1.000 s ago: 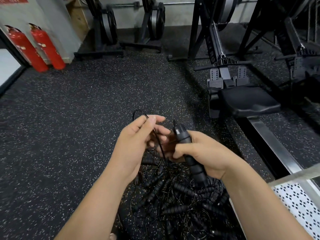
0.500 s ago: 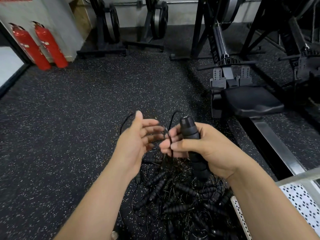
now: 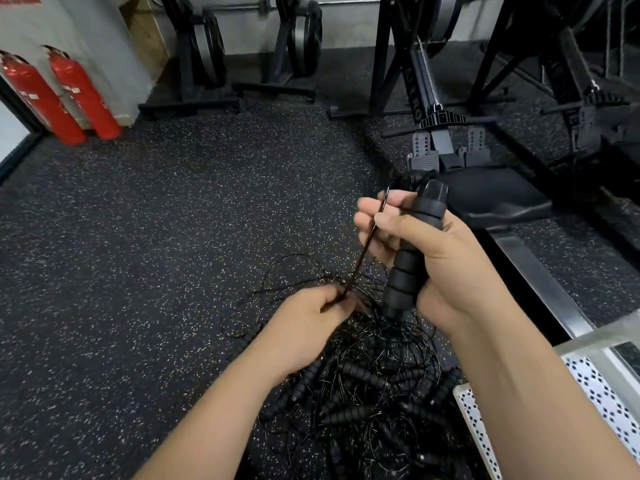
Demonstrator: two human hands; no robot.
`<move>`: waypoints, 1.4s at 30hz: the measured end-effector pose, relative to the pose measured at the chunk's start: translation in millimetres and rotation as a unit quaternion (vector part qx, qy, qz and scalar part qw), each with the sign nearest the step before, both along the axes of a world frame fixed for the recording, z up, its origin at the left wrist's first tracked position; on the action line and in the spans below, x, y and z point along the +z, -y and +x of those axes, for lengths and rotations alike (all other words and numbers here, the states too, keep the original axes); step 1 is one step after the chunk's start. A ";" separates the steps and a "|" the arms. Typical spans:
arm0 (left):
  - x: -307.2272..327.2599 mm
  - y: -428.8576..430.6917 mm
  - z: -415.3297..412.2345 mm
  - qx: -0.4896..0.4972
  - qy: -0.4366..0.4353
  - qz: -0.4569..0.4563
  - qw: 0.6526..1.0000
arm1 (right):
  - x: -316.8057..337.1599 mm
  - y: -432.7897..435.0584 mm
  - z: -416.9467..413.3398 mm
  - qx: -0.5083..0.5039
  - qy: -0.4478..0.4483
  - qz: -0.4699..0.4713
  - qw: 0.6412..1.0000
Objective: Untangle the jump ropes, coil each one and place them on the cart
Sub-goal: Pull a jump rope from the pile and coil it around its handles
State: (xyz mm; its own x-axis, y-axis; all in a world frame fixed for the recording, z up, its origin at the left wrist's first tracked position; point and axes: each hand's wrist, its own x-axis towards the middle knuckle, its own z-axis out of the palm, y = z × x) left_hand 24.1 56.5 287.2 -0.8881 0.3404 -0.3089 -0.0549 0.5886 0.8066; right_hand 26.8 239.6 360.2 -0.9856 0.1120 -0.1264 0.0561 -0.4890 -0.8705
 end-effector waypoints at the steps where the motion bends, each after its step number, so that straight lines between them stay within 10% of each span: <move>1: -1.8 1.2 -1.5 0.005 -0.018 -0.018 1.000 | -1.3 -1.0 -1.0 -0.003 0.002 -0.006 1.000; 6: -0.1 9.4 -5.7 0.041 -0.061 -0.003 0.997 | -16.9 -3.9 -7.3 0.001 0.027 0.010 1.000; 13: 26.8 17.0 -4.9 0.101 -0.102 0.136 0.980 | -45.6 12.0 -4.0 0.159 0.124 0.282 0.938; 23: 34.3 36.5 -16.6 0.223 -0.039 0.380 0.897 | -57.4 43.2 2.8 0.228 0.097 0.297 0.922; 30: 28.2 44.7 -22.0 0.259 -0.047 0.316 0.912 | -29.2 38.9 9.1 0.220 0.034 0.243 0.944; 37: 19.0 21.4 -6.3 0.027 0.103 0.166 0.980 | -5.7 19.8 4.9 0.028 0.005 0.138 0.990; 42: 2.1 0.1 2.8 -0.072 0.022 0.027 0.997 | 2.4 10.8 4.3 -0.030 0.004 0.061 0.998</move>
State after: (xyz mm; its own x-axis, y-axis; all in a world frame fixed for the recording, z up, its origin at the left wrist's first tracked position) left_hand 26.9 56.4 289.3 -0.8144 0.4810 -0.3246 -0.0091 0.5488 0.8359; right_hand 31.1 228.8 362.6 -0.9758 0.1857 -0.1153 0.0364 -0.3821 -0.9234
